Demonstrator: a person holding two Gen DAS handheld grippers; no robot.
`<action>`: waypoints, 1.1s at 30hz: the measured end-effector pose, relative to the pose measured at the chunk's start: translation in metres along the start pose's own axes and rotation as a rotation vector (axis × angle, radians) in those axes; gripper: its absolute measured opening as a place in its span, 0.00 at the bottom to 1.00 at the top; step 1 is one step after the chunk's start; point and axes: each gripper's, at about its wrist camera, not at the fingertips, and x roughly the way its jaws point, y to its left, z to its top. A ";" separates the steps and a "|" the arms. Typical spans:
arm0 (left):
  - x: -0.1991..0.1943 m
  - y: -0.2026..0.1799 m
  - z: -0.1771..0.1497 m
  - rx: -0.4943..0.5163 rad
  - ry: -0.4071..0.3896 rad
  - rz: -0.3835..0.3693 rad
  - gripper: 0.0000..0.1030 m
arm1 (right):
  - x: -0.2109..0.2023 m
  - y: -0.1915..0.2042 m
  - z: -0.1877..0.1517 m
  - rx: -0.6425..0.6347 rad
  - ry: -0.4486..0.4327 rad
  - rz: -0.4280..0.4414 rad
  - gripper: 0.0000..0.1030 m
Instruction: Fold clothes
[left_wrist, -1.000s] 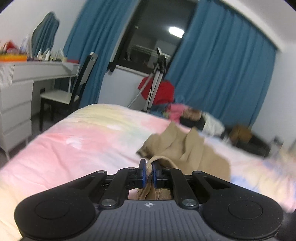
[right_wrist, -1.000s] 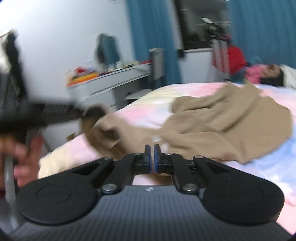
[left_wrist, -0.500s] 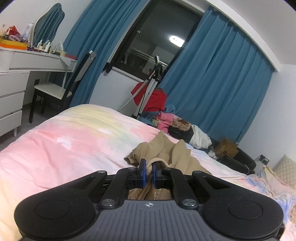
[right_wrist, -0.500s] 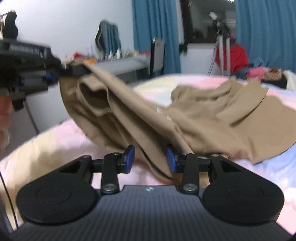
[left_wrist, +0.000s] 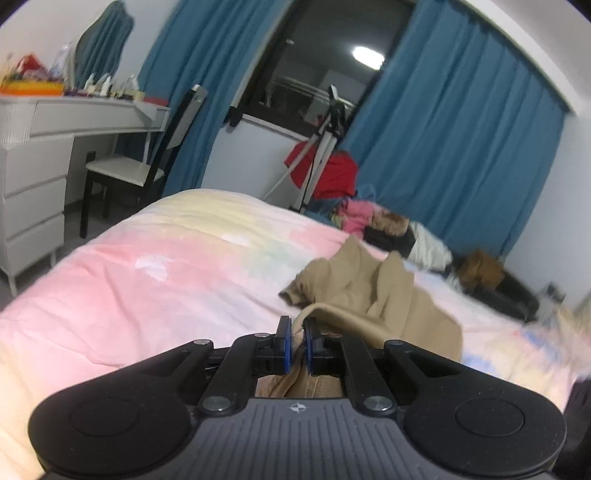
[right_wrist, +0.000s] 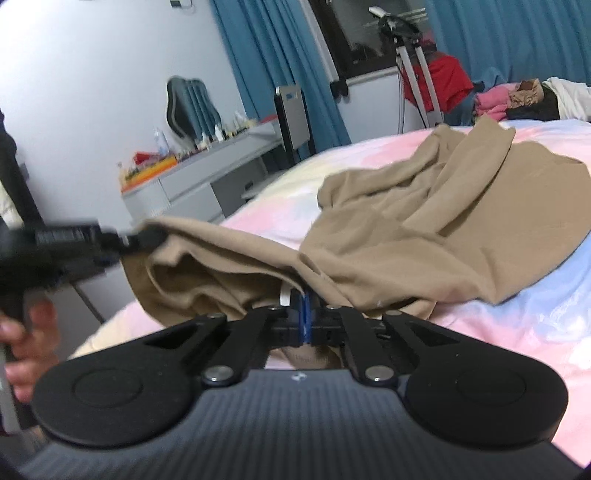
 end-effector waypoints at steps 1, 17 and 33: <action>-0.001 -0.003 -0.002 0.029 0.011 0.011 0.10 | -0.002 -0.001 0.002 0.004 -0.007 0.003 0.04; -0.013 -0.113 -0.087 0.849 -0.117 0.043 0.75 | -0.037 -0.011 0.034 0.028 -0.144 0.018 0.03; 0.065 -0.068 -0.047 0.596 0.183 -0.065 0.02 | -0.026 -0.042 0.009 0.175 -0.025 -0.185 0.06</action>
